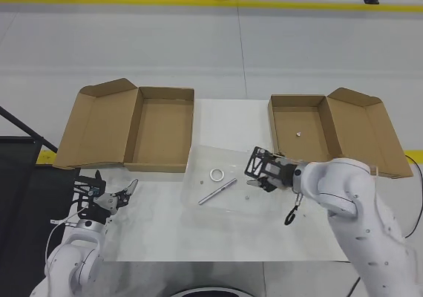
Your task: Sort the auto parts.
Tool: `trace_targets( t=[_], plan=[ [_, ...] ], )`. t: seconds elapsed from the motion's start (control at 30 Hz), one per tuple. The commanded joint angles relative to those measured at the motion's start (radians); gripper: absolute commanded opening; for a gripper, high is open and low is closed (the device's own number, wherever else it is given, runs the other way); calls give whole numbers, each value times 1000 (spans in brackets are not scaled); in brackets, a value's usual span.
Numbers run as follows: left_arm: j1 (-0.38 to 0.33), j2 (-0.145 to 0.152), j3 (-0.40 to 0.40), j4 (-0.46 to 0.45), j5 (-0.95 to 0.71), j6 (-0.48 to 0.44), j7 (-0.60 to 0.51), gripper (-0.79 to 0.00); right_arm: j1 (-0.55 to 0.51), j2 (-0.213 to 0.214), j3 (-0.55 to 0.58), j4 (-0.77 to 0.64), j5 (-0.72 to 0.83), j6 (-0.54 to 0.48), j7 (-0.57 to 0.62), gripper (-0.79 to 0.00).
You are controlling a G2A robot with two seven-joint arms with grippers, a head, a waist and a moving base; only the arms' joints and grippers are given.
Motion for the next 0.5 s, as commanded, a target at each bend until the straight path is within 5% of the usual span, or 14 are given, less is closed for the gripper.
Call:
trace_targets(
  t=[0.0,0.47],
  plan=[
    [0,0,0,0,0,0,0,0,15,1,-43,31,9,7,20,-536],
    [0,0,0,0,0,0,0,0,236,64,-381,208,195,94,107,-468]
  ],
)
